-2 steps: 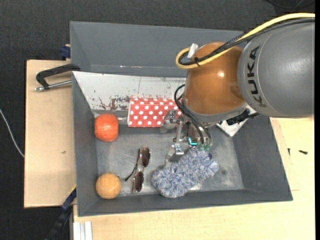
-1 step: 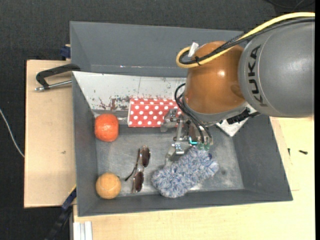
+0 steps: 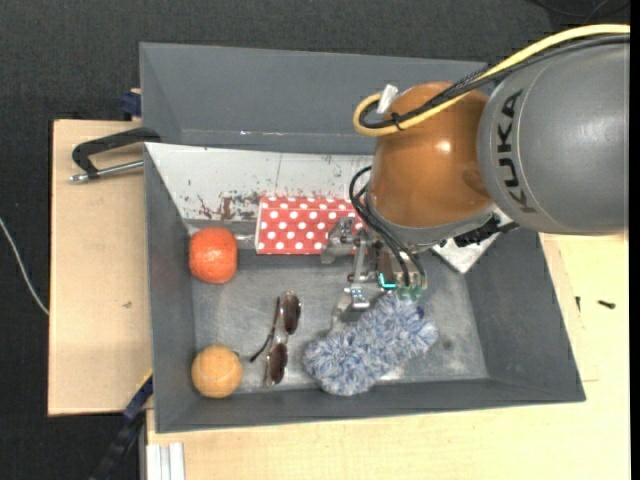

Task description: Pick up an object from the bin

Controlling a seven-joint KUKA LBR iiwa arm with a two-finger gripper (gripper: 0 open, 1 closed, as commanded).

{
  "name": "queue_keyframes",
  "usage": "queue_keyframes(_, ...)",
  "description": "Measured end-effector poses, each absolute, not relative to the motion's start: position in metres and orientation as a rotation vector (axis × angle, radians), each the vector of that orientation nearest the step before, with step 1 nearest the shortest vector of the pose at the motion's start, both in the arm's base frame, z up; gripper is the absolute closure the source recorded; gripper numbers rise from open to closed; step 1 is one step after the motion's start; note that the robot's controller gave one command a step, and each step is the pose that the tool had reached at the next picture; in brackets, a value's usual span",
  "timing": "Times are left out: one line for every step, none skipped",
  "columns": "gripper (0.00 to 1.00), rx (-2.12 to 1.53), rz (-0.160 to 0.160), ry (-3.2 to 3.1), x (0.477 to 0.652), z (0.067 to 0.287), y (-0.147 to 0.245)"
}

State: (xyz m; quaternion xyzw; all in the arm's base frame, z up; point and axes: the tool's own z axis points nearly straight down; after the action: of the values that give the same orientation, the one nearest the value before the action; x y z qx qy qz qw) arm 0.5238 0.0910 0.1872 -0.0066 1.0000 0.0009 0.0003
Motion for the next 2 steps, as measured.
queue_keyframes(0.00, -0.235, 0.002, 3.131, 0.505, 0.218, 0.100)
queue_keyframes(0.00, -0.401, 0.002, 3.104, 0.509, 0.179, 0.098)
